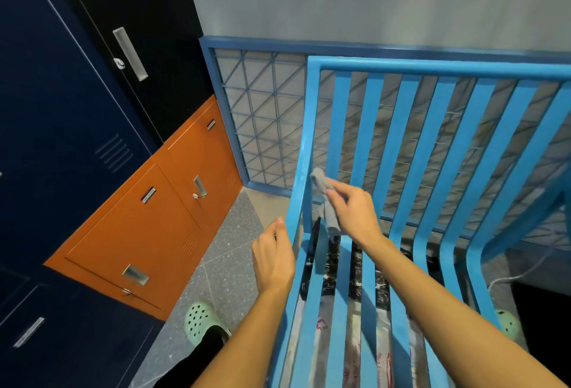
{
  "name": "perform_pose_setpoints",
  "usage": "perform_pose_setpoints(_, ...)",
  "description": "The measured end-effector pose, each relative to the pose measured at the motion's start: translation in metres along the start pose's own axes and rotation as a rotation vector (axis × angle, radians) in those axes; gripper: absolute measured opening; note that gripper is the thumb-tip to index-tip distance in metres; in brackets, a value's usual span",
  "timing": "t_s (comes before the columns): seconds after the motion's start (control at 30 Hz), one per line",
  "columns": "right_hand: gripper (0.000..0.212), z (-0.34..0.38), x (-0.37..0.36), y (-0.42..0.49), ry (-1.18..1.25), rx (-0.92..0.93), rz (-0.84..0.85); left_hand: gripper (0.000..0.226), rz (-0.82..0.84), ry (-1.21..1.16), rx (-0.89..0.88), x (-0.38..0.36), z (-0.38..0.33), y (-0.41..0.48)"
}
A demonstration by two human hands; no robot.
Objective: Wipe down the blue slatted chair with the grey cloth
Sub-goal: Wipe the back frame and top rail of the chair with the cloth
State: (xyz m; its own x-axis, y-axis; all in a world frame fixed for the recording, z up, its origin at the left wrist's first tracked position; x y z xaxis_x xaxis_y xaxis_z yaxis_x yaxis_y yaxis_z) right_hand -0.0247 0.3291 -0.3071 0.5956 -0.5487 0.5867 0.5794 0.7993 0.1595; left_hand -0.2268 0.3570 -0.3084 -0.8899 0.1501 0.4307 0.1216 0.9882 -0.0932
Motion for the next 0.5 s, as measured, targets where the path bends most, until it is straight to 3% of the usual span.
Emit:
perform_pose_setpoints(0.17, 0.019, -0.006, -0.008, -0.020, 1.024, -0.487, 0.157, 0.040, 0.004, 0.007, -0.003, -0.002, -0.004, 0.001)
perform_pose_setpoints(0.27, 0.023, 0.002, -0.011, -0.036, 1.363, -0.688, 0.242, 0.046, 0.004, 0.016, -0.006, -0.002, -0.003, 0.001)
perform_pose_setpoints(0.37, 0.017, 0.010, -0.016, -0.037, 1.302, -0.656, 0.316, 0.046, 0.000, 0.025, -0.011, -0.001, -0.004, -0.001)
perform_pose_setpoints(0.43, 0.020, 0.012, -0.016, -0.031, 1.057, -0.596, 0.285, 0.047, 0.001, 0.010, -0.012, -0.001, -0.005, -0.002)
perform_pose_setpoints(0.5, 0.017, 0.022, -0.014, -0.025, 0.778, -0.388, 0.238, 0.047, -0.004, -0.015, -0.008, -0.001, -0.004, -0.003)
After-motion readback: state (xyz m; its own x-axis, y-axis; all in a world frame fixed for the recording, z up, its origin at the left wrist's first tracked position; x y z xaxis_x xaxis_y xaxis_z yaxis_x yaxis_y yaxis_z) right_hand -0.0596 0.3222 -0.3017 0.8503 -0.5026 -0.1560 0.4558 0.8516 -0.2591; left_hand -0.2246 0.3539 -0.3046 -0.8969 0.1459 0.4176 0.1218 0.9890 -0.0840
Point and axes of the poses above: each hand's wrist, its own y-axis towards the middle knuckle, its own x-axis out of the back of the hand, z = x × y, the point moved 6 cm from there along y, towards the middle knuckle, and after that the axes turned 2 degrees about -y, right-handed, at the moved point
